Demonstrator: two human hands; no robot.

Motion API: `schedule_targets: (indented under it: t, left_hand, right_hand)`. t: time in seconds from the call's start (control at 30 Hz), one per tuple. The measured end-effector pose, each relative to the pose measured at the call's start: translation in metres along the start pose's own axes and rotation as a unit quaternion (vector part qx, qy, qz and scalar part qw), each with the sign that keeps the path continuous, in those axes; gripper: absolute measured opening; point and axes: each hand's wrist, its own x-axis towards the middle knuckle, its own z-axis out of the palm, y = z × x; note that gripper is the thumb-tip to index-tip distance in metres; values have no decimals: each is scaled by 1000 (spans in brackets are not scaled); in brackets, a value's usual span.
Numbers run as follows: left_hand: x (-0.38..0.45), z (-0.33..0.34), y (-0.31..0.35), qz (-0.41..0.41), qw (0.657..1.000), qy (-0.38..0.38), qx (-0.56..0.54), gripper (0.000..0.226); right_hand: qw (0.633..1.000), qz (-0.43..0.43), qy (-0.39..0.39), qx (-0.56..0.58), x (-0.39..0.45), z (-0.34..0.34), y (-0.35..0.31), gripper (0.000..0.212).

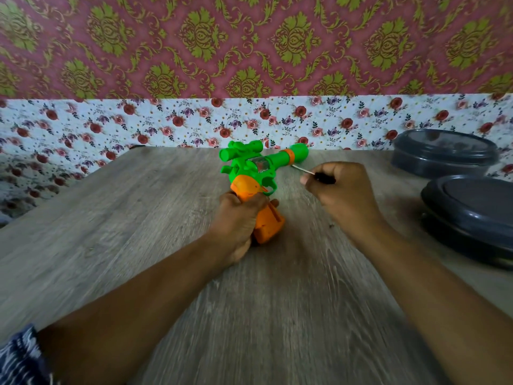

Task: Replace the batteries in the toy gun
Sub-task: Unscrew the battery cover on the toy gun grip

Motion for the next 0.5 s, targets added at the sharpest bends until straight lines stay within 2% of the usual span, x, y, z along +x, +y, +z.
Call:
schedule_targets:
  t: [0.17, 0.2, 0.33, 0.5]
  left_hand:
    - [-2, 2, 3, 11, 1000, 15, 22, 11]
    - [-2, 3, 5, 1, 1000, 17, 22, 17]
    - [-3, 0, 7, -36, 999, -15, -12, 69]
    - [-2, 0, 8, -36, 996, -54, -63, 83]
  right_hand:
    - [995, -29, -88, -37, -16, 28, -5, 24]
    - [994, -34, -96, -43, -19, 31, -7, 26]
    - [990, -49, -101, -88, -28, 32, -17, 30]
    - [981, -46, -94, -162, -35, 33, -25, 29]
